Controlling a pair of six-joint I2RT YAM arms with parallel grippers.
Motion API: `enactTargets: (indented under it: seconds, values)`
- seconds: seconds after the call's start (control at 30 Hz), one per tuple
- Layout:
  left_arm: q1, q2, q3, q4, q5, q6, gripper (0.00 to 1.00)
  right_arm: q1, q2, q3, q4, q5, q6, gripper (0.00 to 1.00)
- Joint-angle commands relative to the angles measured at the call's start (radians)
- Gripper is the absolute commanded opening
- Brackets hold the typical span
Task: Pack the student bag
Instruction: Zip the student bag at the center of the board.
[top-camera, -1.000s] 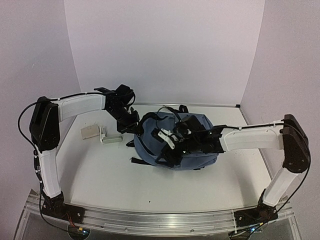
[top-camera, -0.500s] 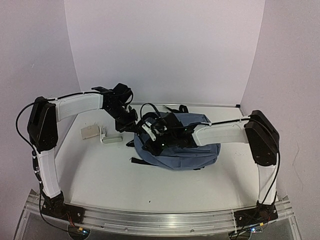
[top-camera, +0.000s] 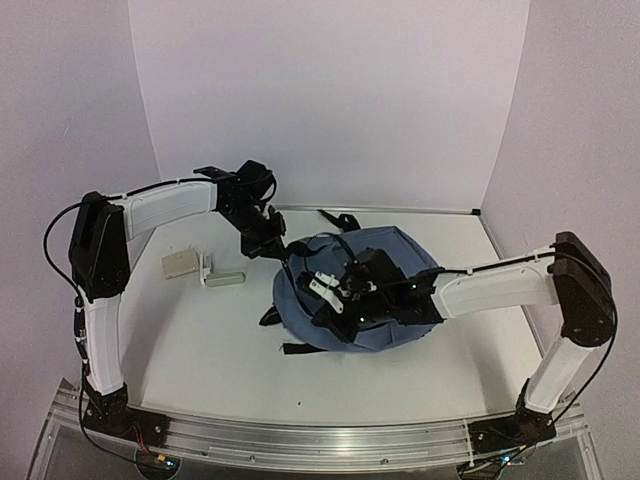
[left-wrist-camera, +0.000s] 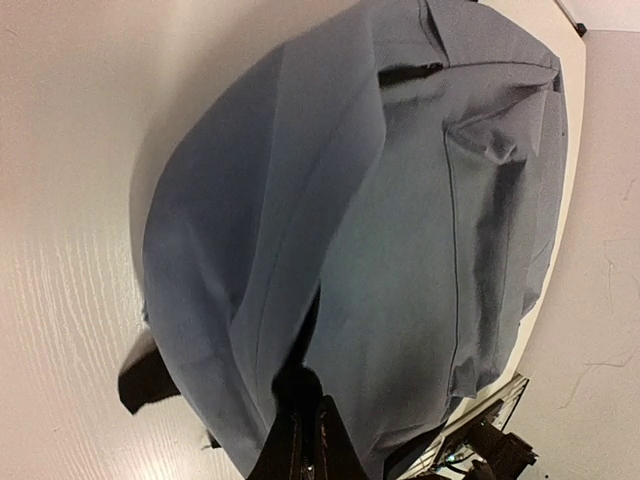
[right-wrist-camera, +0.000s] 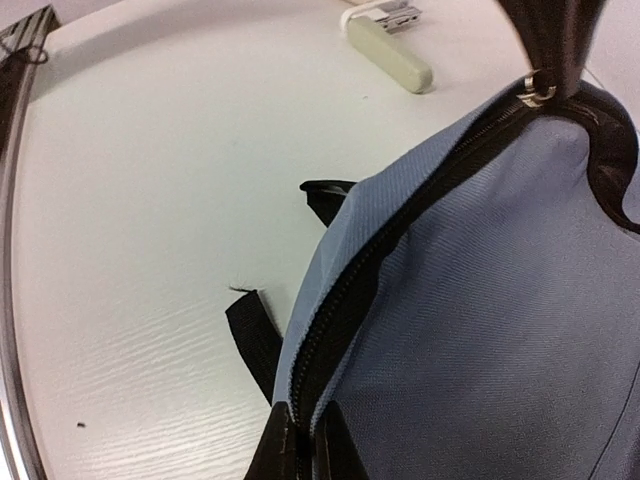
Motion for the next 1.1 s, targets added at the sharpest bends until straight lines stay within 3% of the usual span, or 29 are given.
enactTargets:
  seconds: [0.0, 0.27, 0.47, 0.63, 0.7, 0.77, 0.8, 0.83, 0.9, 1.07]
  values:
    - [0.030, 0.027, 0.100, 0.008, -0.042, 0.039, 0.00, 0.059, -0.104, -0.155, -0.108, -0.012, -0.133, 0.00]
    - [0.030, -0.049, -0.021, 0.037, -0.036, 0.026, 0.00, 0.044, -0.281, -0.309, -0.160, 0.129, -0.413, 0.00]
    - [0.029, -0.164, -0.171, 0.059, -0.054, 0.002, 0.00, -0.086, -0.330, -0.373, -0.196, 0.126, -0.629, 0.00]
    - [-0.019, -0.218, -0.281, 0.194, 0.034, -0.048, 0.00, -0.209, -0.321, -0.350, -0.217, 0.128, -0.763, 0.02]
    - [-0.066, -0.195, -0.266, 0.229, 0.064, -0.064, 0.00, -0.212, -0.337, -0.318, -0.230, 0.123, -0.795, 0.16]
    - [-0.108, -0.159, -0.235, 0.257, 0.090, -0.081, 0.00, -0.212, -0.363, -0.268, -0.237, 0.081, -0.742, 0.52]
    - [-0.125, -0.143, -0.219, 0.264, 0.099, -0.091, 0.00, -0.212, -0.368, -0.233, -0.260, 0.050, -0.689, 0.65]
    - [-0.134, -0.128, -0.207, 0.272, 0.109, -0.103, 0.00, -0.211, -0.367, -0.186, -0.292, 0.010, -0.634, 0.72]
    - [-0.144, -0.114, -0.193, 0.291, 0.120, -0.124, 0.00, -0.212, -0.354, -0.110, -0.345, -0.057, -0.529, 0.78]
    - [-0.149, -0.115, -0.173, 0.292, 0.119, -0.136, 0.00, -0.188, -0.301, 0.022, -0.355, -0.185, -0.284, 0.81]
